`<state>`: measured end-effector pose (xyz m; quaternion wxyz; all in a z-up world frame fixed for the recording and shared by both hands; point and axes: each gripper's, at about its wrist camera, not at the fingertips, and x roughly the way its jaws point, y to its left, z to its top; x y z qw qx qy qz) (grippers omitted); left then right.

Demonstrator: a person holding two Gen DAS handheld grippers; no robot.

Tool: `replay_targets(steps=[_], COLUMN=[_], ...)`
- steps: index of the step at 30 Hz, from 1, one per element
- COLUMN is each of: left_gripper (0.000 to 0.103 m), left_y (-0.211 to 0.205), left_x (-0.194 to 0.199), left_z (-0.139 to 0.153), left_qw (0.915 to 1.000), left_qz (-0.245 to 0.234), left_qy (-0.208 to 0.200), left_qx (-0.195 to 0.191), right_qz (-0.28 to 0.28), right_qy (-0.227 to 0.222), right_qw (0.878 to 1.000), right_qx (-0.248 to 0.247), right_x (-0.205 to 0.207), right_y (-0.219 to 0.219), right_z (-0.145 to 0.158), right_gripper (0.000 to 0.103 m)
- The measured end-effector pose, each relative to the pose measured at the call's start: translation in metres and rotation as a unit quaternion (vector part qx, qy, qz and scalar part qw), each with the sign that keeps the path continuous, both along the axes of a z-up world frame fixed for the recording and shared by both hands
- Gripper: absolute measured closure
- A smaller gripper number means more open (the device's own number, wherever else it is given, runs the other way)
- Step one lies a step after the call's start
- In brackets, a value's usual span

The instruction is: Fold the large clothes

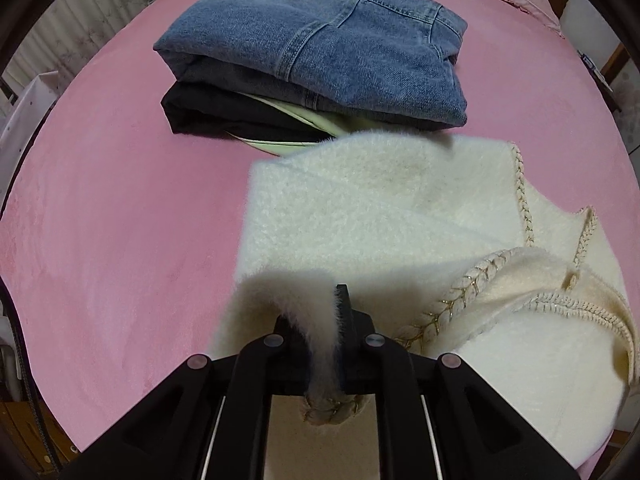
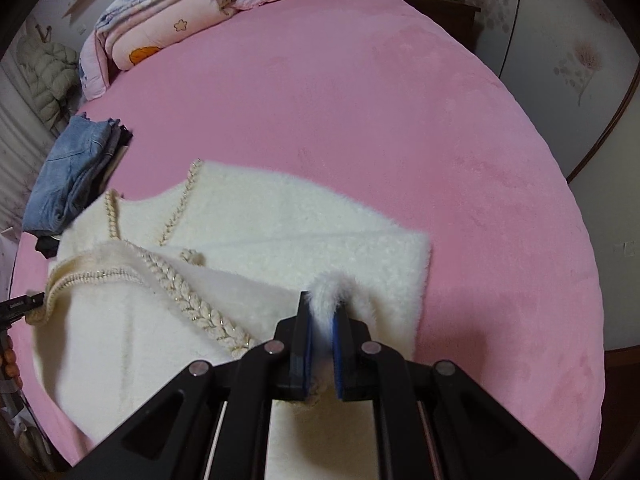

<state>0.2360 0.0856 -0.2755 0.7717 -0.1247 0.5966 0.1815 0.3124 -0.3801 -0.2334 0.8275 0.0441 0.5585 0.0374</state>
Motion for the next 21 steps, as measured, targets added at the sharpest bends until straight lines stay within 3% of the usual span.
replay_targets(steps=[7, 8, 10, 12, 13, 14, 15, 21], left_gripper=[0.086, 0.082, 0.064, 0.03, 0.025, 0.024, 0.024, 0.021], left_y=[0.007, 0.009, 0.012, 0.014, 0.014, 0.014, 0.013, 0.016], left_x=[0.0, -0.001, -0.002, -0.004, -0.005, -0.006, -0.005, -0.006], left_z=[-0.002, -0.001, 0.004, 0.018, 0.027, 0.039, 0.047, 0.082], left_qw=[0.9993, 0.9988, 0.9972, 0.9962, 0.9953, 0.9931, 0.9914, 0.982], left_qz=[-0.016, -0.018, -0.025, -0.036, -0.044, -0.054, -0.06, -0.09], left_qy=[-0.004, -0.006, -0.019, -0.044, -0.061, -0.084, -0.097, -0.152], left_qx=[-0.034, -0.044, -0.067, -0.066, -0.062, -0.062, -0.064, -0.067], right_qz=[-0.002, -0.006, -0.017, -0.028, -0.033, -0.035, -0.038, -0.005], right_qy=[0.005, 0.009, 0.015, 0.009, 0.0, -0.006, -0.013, -0.063], right_qw=[1.0, 1.0, 1.0, 0.999, 0.999, 0.999, 0.998, 0.998], right_qx=[-0.017, -0.013, 0.005, 0.028, 0.034, 0.037, 0.038, 0.003], right_x=[0.0, 0.001, 0.001, -0.002, -0.005, -0.007, -0.009, -0.026], right_y=[0.007, 0.006, 0.003, -0.003, -0.005, -0.006, -0.007, -0.007], right_z=[-0.005, -0.004, -0.001, 0.005, 0.01, 0.015, 0.02, 0.046], right_gripper=[0.093, 0.091, 0.086, 0.068, 0.053, 0.042, 0.039, 0.038])
